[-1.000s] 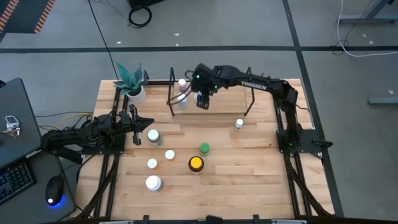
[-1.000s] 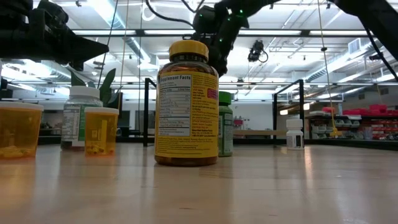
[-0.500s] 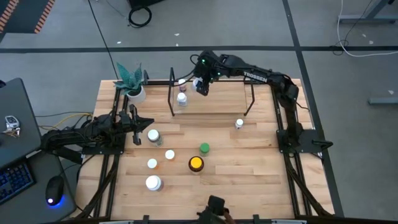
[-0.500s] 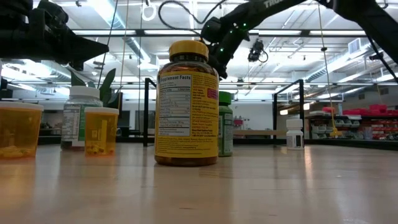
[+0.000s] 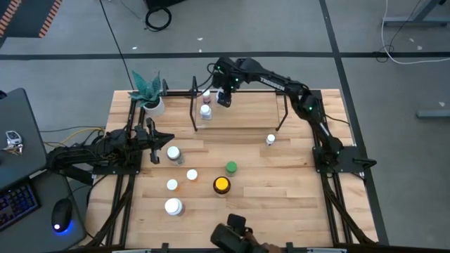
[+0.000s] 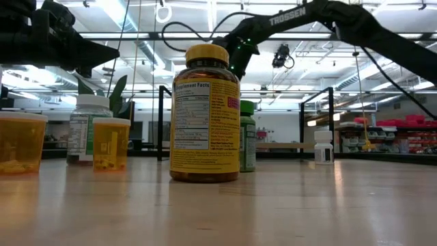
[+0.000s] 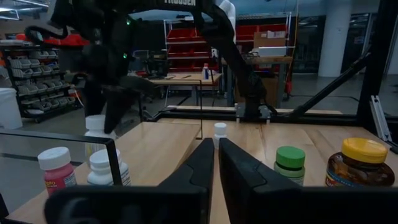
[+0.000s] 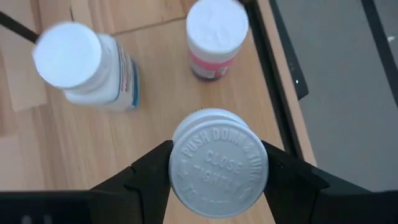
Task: Pick and place medicine bottles onto shelf by color
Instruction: Put the medium white pill bottle on the shelf
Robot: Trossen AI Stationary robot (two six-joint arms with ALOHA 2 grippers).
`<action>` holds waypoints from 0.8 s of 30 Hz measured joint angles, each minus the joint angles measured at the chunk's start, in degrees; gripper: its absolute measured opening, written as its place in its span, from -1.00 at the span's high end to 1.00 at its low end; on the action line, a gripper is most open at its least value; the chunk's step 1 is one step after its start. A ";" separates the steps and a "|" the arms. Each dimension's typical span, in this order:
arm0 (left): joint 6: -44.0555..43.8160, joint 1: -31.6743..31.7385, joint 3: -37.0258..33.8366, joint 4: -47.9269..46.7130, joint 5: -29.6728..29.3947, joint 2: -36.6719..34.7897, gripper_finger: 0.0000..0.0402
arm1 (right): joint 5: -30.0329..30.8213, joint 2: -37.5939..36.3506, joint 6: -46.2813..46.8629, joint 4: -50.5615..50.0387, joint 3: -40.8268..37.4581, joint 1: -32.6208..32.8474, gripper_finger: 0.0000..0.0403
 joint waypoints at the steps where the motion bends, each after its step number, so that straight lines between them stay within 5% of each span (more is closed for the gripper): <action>1: 0.00 0.00 0.00 0.00 0.02 0.00 0.86 | 0.01 0.09 -0.19 -0.27 0.04 0.13 -0.11; 12: 0.00 -0.01 0.00 0.00 0.00 -0.01 0.83 | 0.69 1.64 -1.25 0.26 -0.13 0.24 -0.14; 24: 0.01 0.00 0.00 0.00 0.00 0.01 0.88 | 1.51 1.65 -1.04 1.74 -0.18 0.62 -0.43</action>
